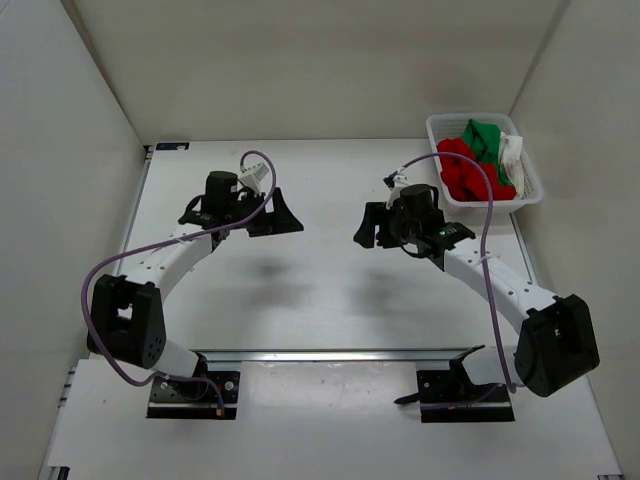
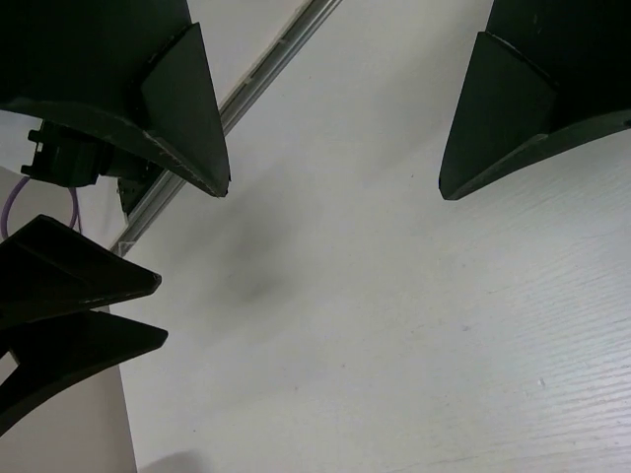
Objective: Fold and stack the t-shirts
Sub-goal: Grab crumpled tshirt from bin with the right arm
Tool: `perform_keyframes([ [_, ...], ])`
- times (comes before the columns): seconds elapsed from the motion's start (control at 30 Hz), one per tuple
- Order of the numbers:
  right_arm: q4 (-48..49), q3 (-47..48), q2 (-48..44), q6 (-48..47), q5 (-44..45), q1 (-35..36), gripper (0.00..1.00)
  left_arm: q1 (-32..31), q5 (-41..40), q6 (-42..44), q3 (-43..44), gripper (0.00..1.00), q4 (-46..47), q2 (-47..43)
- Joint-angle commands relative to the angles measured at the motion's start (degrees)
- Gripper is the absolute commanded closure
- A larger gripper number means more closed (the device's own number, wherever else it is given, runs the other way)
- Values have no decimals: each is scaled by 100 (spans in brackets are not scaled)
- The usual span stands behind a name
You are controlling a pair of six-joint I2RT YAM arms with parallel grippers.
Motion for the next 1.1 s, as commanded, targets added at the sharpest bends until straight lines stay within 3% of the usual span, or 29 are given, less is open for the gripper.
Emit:
perform_keyframes([
  [0.0,79,492,152,-127,-23,-97,37,-22,-143,28,3,1,68,-396],
  [0.1,149,616,144,-153,-541,-334,46,-442,-922,-307,20,2,-71,-555],
  [0.2,9,836,197,-188,-638,-580,50,-796,-707,-87,171,1,-47,-659],
  [0.27,-70,968,189,-232,-770,-782,55,-516,-40,-358,-528,1,829,-1045],
  [0.33,-229,1204,250,-267,-727,-922,59,98,1615,-1861,-1493,1,3074,-1188],
  [0.37,-403,1344,276,-371,-535,-967,62,379,1894,-2541,-1682,2,4206,-1039],
  [0.4,-561,1424,302,-477,-324,-993,71,451,2079,-2461,-1362,1,3712,-785],
  [0.43,-719,1634,363,-521,-200,-1046,74,382,1742,-1659,-1098,1,2150,-670],
  [0.47,-791,1862,460,-531,-138,-1186,83,312,1486,-955,-687,2,1595,-521],
  [0.53,-1176,2562,757,-574,353,-1563,100,-21,1098,-798,-560,1,1220,-571],
  [0.6,-1501,3100,1091,-679,503,-1949,100,-128,721,-685,-490,3,1124,-651],
  [0.63,-1616,3469,1267,-715,678,-2178,100,-119,571,-676,-428,22,975,-607],
  [0.7,-1600,3674,1427,-890,1065,-2477,100,-6,587,-737,-488,87,948,-581],
  [0.73,-1565,3866,1575,-943,1206,-2557,100,-23,587,-824,-550,96,1078,-633],
  [0.8,-1670,4314,2058,-1110,1741,-2856,94,-189,281,-808,-656,93,949,-729],
  [0.87,-1749,4604,2462,-1251,1796,-3059,76,-321,95,-676,-621,87,825,-765],
  [0.97,-1995,4966,3042,-1313,1656,-3409,51,-532,7,-702,-761,63,1131,-914],
  [1.07,-2005,5064,3343,-1217,1445,-3577,48,-602,-142,-675,-849,51,1080,-836],
])
